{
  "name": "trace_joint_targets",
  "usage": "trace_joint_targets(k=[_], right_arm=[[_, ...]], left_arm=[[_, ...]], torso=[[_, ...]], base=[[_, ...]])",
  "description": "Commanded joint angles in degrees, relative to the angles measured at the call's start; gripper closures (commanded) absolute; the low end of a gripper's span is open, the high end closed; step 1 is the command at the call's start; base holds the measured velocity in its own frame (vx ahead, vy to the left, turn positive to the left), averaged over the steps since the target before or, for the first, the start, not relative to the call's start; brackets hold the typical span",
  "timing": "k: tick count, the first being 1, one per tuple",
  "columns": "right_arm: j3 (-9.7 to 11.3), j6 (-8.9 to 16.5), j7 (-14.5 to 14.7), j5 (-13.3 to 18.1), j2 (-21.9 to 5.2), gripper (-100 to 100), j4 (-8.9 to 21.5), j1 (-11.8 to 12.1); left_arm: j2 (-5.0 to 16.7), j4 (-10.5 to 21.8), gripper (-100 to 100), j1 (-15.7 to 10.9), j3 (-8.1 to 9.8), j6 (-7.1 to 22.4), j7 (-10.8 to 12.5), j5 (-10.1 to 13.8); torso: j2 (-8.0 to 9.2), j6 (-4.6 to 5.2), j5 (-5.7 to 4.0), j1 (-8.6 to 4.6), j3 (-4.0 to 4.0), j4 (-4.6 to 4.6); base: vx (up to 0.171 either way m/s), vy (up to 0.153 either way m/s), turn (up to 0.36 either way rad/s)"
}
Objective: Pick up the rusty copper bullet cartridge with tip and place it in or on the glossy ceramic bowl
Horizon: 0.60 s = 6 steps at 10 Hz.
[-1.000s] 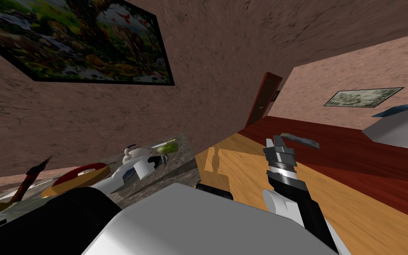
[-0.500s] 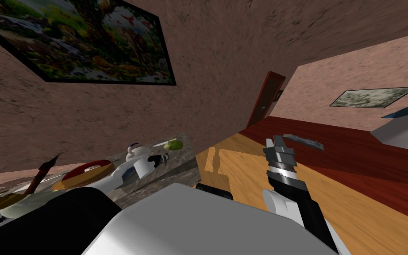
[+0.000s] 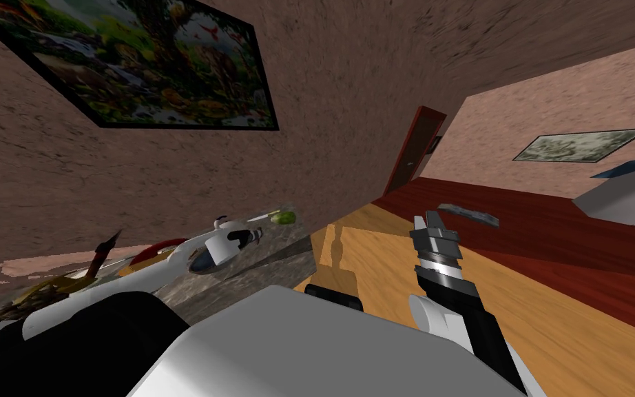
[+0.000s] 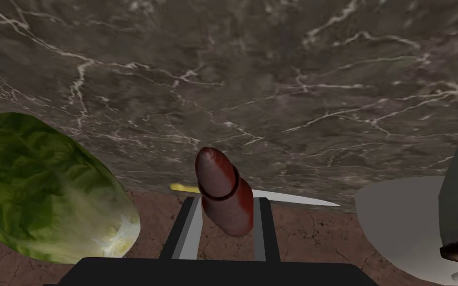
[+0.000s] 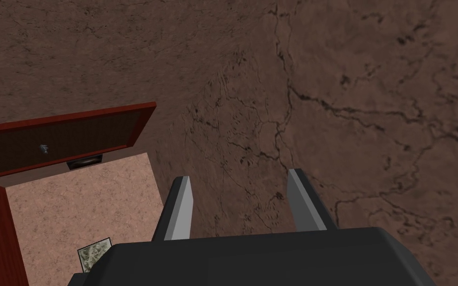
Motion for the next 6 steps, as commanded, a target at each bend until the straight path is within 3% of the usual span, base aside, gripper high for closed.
trace_joint_targets(k=[1, 3, 4, 6], right_arm=[[0.00, 0.00, 0.00, 0.00, 0.00, 0, 0.00, 0.00], [0.00, 0.00, 0.00, 0.00, 0.00, 0, 0.00, 0.00], [0.00, 0.00, 0.00, 0.00, 0.00, 0, 0.00, 0.00], [0.00, 0.00, 0.00, 0.00, 0.00, 0, 0.00, 0.01]], left_arm=[[1.85, -2.06, 100, -1.13, 2.00, 1.55, 0.39, 0.48], [4.35, -4.70, 100, -1.37, 4.93, 3.09, 0.90, 1.69], [4.35, -4.70, 100, -1.37, 4.93, 3.09, 0.90, 1.69], [6.51, -7.08, 100, -1.50, 7.50, 4.53, 1.39, 2.88]], torso=[[0.00, 0.00, 0.00, 0.00, 0.00, 0.00], [-0.07, 0.05, 0.01, 0.09, -0.03, 0.00], [-0.03, 0.08, 0.02, 0.03, -0.02, -0.01], [-0.40, 0.04, 0.03, -0.04, -0.23, -0.10]], base=[[-0.204, 0.083, 0.016], [-0.193, 0.081, 0.015], [-0.140, 0.050, -0.012], [-0.093, 0.043, 0.029]])
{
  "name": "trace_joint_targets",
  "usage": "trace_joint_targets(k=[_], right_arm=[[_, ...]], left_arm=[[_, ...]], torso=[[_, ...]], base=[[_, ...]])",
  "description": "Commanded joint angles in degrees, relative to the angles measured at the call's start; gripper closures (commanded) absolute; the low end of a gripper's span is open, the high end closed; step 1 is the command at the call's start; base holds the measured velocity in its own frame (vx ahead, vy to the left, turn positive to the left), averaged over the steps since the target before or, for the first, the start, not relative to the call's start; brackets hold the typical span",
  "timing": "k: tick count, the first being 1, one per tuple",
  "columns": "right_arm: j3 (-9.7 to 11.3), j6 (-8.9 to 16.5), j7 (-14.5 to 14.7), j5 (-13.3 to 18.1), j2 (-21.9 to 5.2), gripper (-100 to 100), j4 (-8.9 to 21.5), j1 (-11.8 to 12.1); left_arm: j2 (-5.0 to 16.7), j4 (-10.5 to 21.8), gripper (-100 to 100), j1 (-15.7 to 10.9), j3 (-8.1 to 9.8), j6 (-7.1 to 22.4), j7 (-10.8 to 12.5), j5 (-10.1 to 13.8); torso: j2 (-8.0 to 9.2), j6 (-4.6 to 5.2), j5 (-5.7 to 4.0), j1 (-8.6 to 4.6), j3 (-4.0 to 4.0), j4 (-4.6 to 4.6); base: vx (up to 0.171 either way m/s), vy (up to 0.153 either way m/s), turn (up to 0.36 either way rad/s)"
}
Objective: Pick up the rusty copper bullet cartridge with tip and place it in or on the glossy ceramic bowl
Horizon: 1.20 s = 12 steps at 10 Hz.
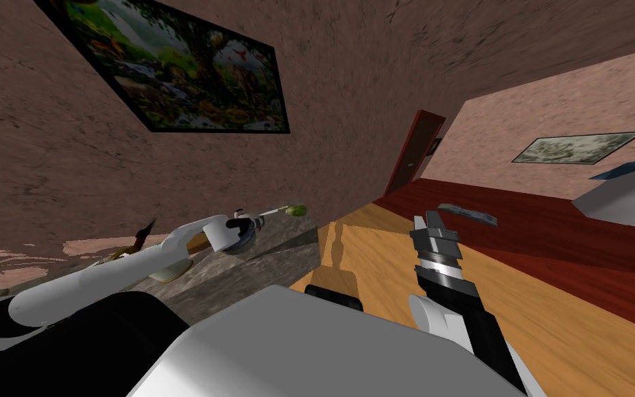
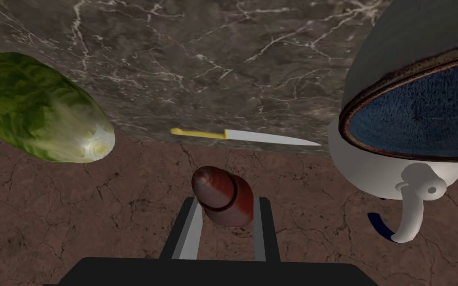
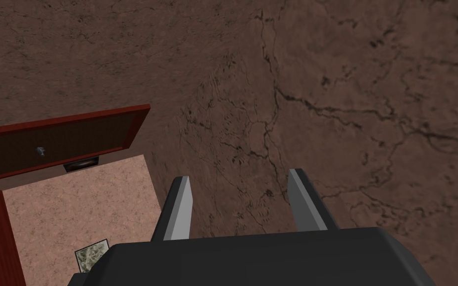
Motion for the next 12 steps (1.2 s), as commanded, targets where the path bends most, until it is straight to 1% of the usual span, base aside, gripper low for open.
trace_joint_targets(k=[1, 3, 5, 6, 8, 9, 10, 12], right_arm=[[0.00, 0.00, 0.00, 0.00, 0.00, 0, 0.00, 0.00], [0.00, 0.00, 0.00, 0.00, 0.00, 0, 0.00, 0.00], [0.00, 0.00, 0.00, 0.00, 0.00, 0, 0.00, 0.01], [-0.01, 0.00, 0.00, 0.00, -0.01, 0, 0.00, 0.01], [-0.01, 0.00, 0.00, 0.00, -0.01, 0, 0.00, 0.02], [0.00, 0.00, 0.00, 0.00, 0.00, 0, 0.00, 0.02], [0.00, 0.00, 0.00, 0.00, 0.00, 0, 0.00, 0.02], [-0.01, 0.00, 0.00, 0.00, -0.01, 0, 0.00, 0.02]], left_arm=[[1.13, -1.72, 100, -0.37, 1.36, 1.23, 0.48, 0.43], [3.05, -4.03, 100, -0.33, 3.61, 2.83, 1.09, 2.13], [4.67, -5.87, 100, -0.08, 4.70, 4.43, 1.73, 4.59], [5.56, -6.81, 100, 0.13, 4.92, 5.31, 2.05, 6.18], [6.52, -7.79, 100, 0.37, 4.98, 6.25, 2.37, 7.94], [7.03, -8.29, 100, 0.50, 4.95, 6.73, 2.53, 8.87], [8.04, -9.28, 100, 0.79, 4.79, 7.69, 2.83, 10.76], [9.02, -10.21, 100, 1.09, 4.51, 8.60, 3.09, 12.61]], torso=[[0.00, 0.00, 0.00, 0.00, 0.00, 0.00], [-0.04, -0.01, 0.05, 0.08, -0.03, -0.03], [-0.15, -0.07, 0.10, 0.25, -0.09, -0.06], [-0.28, -0.10, 0.13, 0.31, -0.18, -0.10], [-0.56, -0.09, 0.17, 0.35, -0.35, -0.19], [-0.62, -0.06, 0.15, 0.23, -0.39, -0.20], [-0.65, -0.07, 0.13, 0.18, -0.41, -0.21], [-0.77, -0.11, 0.16, 0.34, -0.48, -0.24]], base=[[-0.102, 0.072, 0.013], [-0.094, 0.089, 0.040], [-0.035, 0.111, 0.094], [0.033, 0.138, 0.152], [0.042, 0.093, 0.096], [0.045, 0.072, 0.076], [0.066, 0.101, 0.151], [0.080, 0.104, 0.108]])
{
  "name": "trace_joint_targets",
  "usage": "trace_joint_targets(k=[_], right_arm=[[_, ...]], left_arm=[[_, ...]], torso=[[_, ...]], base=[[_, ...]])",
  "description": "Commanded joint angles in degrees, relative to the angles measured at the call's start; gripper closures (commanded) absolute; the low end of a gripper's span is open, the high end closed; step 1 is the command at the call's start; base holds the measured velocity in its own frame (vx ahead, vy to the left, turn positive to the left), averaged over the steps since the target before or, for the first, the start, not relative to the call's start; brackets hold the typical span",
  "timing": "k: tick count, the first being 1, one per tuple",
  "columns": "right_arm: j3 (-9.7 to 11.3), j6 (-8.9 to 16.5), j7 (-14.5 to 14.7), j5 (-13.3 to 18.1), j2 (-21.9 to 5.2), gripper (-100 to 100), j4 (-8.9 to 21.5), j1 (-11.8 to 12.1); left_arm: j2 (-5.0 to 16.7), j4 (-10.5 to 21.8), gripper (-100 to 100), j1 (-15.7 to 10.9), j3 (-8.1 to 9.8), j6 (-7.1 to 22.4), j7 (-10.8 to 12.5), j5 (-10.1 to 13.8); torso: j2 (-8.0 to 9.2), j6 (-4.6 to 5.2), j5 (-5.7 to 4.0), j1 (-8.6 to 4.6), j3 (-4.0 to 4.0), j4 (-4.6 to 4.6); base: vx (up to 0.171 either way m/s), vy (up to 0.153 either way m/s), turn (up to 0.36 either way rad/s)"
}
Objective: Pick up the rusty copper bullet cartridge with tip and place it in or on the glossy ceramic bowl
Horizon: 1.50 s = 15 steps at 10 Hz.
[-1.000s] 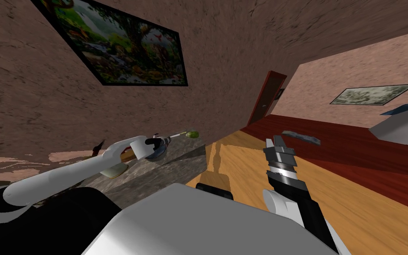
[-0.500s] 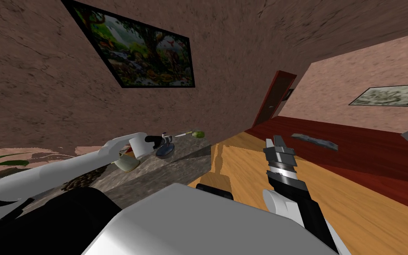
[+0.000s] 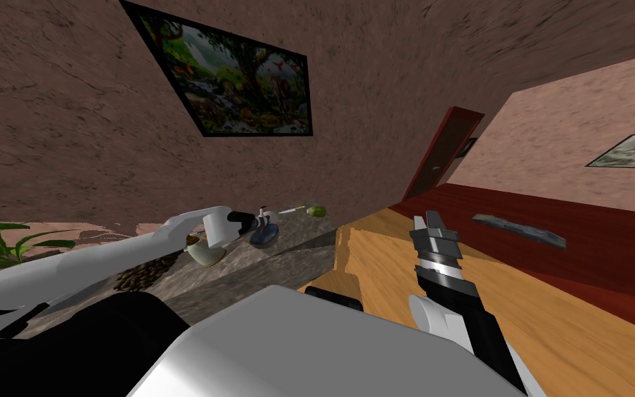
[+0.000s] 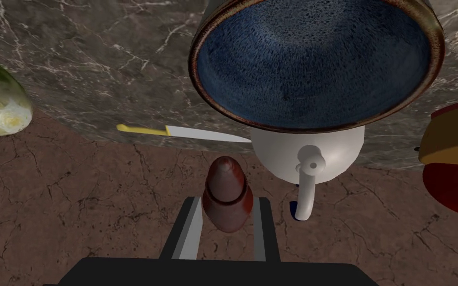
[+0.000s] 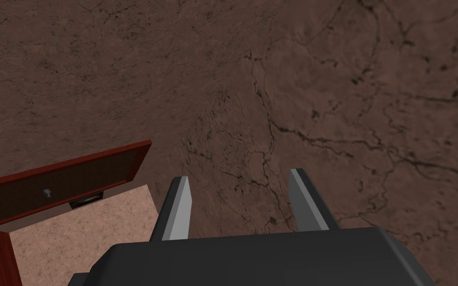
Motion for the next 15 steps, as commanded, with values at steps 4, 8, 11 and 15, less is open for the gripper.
trace_joint_targets(k=[4, 8, 11, 15], right_arm=[[0.00, 0.00, 0.00, 0.00, 0.00, 0, 0.00, 0.00], [0.01, 0.00, 0.00, 0.00, 0.01, 0, 0.00, -0.02], [0.01, 0.00, 0.00, 0.00, 0.01, 0, 0.00, -0.02], [0.01, 0.00, 0.00, 0.00, 0.01, 0, 0.00, -0.02]], left_arm=[[2.77, -2.08, 100, 0.62, -1.40, 2.42, 0.64, 5.43], [2.68, -1.48, -100, 0.07, -1.94, 1.93, 0.63, 4.75], [2.68, -1.48, 0, 0.07, -1.94, 1.93, 0.63, 4.75], [6.16, -5.37, -100, -1.48, 2.25, 5.32, 2.53, 10.05]], torso=[[0.04, -0.05, -0.01, 0.05, 0.02, 0.00], [0.26, 0.02, -0.12, -0.40, 0.15, 0.06], [0.29, 0.02, -0.13, -0.44, 0.16, 0.07], [0.22, 0.03, -0.10, -0.36, 0.12, 0.05]], base=[[0.066, 0.093, 0.114], [0.006, 0.011, 0.004], [0.000, 0.000, 0.000], [0.017, 0.023, 0.061]])
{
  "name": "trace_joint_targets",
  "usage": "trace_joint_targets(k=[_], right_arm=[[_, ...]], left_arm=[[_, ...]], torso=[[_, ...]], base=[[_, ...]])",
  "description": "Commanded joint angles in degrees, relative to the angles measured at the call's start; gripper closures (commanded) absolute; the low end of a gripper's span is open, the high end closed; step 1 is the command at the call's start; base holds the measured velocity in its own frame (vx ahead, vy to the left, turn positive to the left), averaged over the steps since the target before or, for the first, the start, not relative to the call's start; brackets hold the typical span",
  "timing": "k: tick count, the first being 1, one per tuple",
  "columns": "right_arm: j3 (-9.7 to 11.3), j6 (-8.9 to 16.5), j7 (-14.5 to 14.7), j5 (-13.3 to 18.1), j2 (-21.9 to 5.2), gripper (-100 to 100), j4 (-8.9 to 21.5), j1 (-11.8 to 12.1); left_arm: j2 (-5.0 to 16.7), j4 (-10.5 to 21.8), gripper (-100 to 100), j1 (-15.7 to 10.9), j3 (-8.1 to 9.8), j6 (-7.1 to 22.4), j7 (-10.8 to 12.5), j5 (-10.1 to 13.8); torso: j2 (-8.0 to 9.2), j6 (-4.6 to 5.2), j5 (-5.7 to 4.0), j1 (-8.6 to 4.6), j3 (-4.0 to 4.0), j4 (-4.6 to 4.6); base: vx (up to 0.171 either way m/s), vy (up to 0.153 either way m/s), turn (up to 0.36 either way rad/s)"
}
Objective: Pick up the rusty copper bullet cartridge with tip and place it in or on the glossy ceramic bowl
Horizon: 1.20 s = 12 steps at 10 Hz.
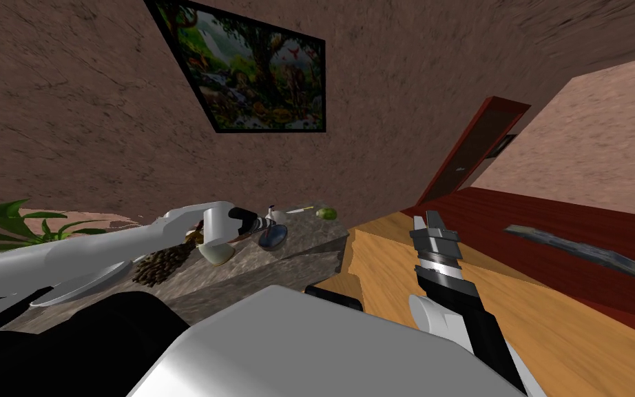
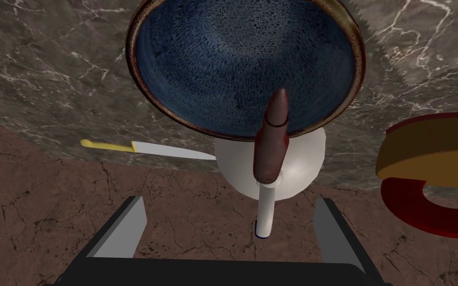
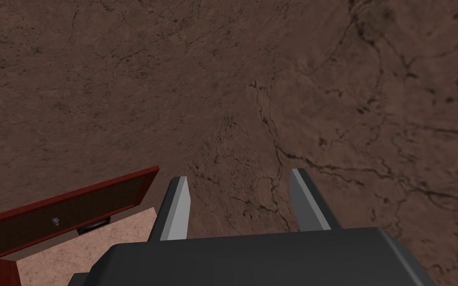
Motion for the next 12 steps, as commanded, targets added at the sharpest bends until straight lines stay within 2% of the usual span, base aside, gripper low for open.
trace_joint_targets(k=[1, 5, 6, 7, 12], right_arm=[[0.00, 0.00, 0.00, 0.00, 0.00, 0, 0.00, 0.00], [0.00, 0.00, 0.00, 0.00, 0.00, 0, 0.00, 0.00], [0.00, 0.00, 0.00, 0.00, 0.00, 0, 0.00, 0.00], [0.00, 0.00, 0.00, 0.00, 0.00, 0, 0.00, 0.00], [0.00, 0.00, 0.00, 0.00, 0.00, 0, 0.00, 0.00]], left_arm=[[1.87, -1.15, -100, -1.55, 0.40, 1.11, 1.22, 1.89], [4.66, -4.26, -100, -2.79, 3.75, 3.82, 2.75, 6.13], [3.91, -3.60, -100, -2.36, 3.45, 3.29, 2.19, 5.46], [3.89, -3.67, 0, -2.33, 3.62, 3.45, 2.10, 5.56], [3.90, -3.66, 0, -2.33, 3.60, 3.43, 2.10, 5.55]], torso=[[0.00, 0.00, 0.00, 0.00, 0.00, 0.00], [-0.01, 0.00, -0.02, -0.08, -0.01, 0.00], [0.01, 0.00, -0.01, -0.04, 0.00, 0.00], [0.02, 0.00, 0.00, -0.01, 0.01, 0.00], [0.03, 0.00, 0.01, 0.00, 0.02, 0.00]], base=[[0.010, -0.012, 0.036], [0.010, -0.012, 0.035], [0.000, 0.000, 0.000], [0.000, 0.000, 0.000], [0.000, 0.000, 0.000]])
